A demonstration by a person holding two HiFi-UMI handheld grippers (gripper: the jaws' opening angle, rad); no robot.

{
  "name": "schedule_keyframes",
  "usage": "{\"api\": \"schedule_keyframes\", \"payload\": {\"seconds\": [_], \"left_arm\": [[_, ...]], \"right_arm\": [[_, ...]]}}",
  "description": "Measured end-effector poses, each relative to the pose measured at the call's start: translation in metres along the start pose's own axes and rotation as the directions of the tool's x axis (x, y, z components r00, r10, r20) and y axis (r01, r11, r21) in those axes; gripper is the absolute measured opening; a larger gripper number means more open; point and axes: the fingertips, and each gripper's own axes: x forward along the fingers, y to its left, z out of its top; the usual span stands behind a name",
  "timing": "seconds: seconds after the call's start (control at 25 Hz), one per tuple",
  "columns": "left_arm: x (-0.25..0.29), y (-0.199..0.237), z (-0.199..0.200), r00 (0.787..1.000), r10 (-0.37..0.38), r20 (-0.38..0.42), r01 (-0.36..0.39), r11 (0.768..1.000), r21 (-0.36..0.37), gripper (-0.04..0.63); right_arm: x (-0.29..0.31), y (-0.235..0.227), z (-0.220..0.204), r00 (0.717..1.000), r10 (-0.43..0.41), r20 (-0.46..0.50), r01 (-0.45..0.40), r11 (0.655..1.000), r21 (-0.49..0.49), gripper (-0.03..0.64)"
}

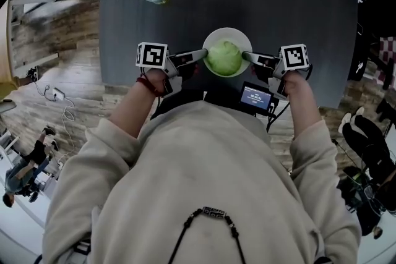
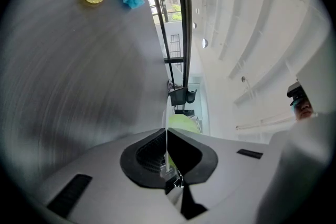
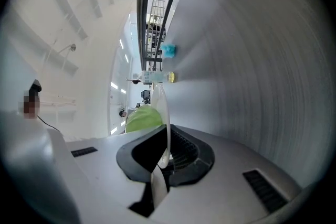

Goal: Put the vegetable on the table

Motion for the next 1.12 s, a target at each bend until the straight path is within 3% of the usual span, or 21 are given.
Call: {"api": "schedule_keyframes", "payload": {"seconds": [0.28, 0.64, 1.0, 1.12], "left_arm": [[0.009, 0.008, -0.001, 0.999, -0.023, 0.027, 0.024, 0.998, -0.052, 0.014], [0.008, 0.048, -0.005, 0.999, 0.031, 0.035, -0.027, 0.996, -0.089, 0.014], [0.015, 0.078, -0.006, 0.996, 0.076, 0.035, -0.071, 0.988, -0.136, 0.014], [0.016, 0.090, -0.008, 0.992, 0.127, 0.017, -0.123, 0.981, -0.148, 0.015]], "right_arm": [[-0.002, -0.019, 0.001, 1.000, -0.009, -0.006, 0.009, 1.000, 0.019, 0.026], [0.010, -0.051, -0.002, 0.999, -0.033, -0.030, 0.035, 0.997, 0.064, 0.026], [0.011, -0.087, -0.004, 0.991, -0.126, -0.045, 0.130, 0.986, 0.106, 0.026], [0.016, -0.090, -0.007, 0.990, -0.138, -0.040, 0.143, 0.976, 0.166, 0.026]]}}
